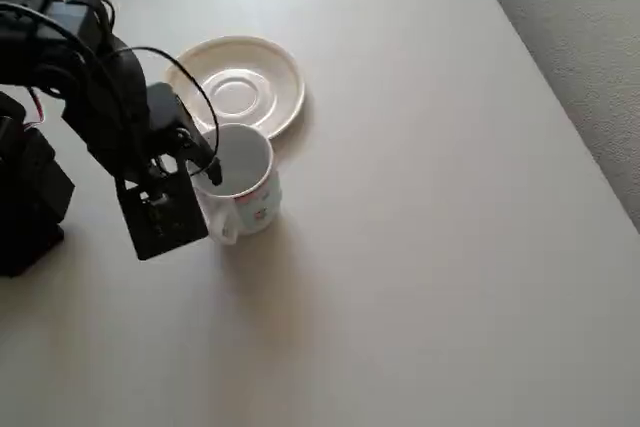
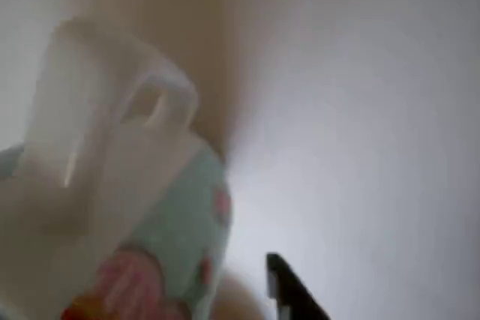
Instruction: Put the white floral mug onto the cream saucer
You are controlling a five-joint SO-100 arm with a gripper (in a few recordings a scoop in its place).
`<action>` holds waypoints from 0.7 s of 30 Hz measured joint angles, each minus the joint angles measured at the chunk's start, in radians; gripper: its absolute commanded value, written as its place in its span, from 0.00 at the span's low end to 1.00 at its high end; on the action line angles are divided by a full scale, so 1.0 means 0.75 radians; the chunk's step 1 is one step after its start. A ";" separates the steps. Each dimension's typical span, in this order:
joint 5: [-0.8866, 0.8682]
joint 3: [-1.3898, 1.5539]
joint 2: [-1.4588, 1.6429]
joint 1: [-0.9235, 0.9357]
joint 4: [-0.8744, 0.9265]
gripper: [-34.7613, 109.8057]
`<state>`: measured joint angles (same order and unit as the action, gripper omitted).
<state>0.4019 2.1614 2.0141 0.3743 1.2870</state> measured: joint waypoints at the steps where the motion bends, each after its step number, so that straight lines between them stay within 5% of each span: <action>1: 0.000 0.018 -0.014 0.000 -0.029 0.35; 21: 0.008 0.025 -0.258 0.008 -0.272 0.23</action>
<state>0.4080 2.1798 1.8208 0.3804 1.0830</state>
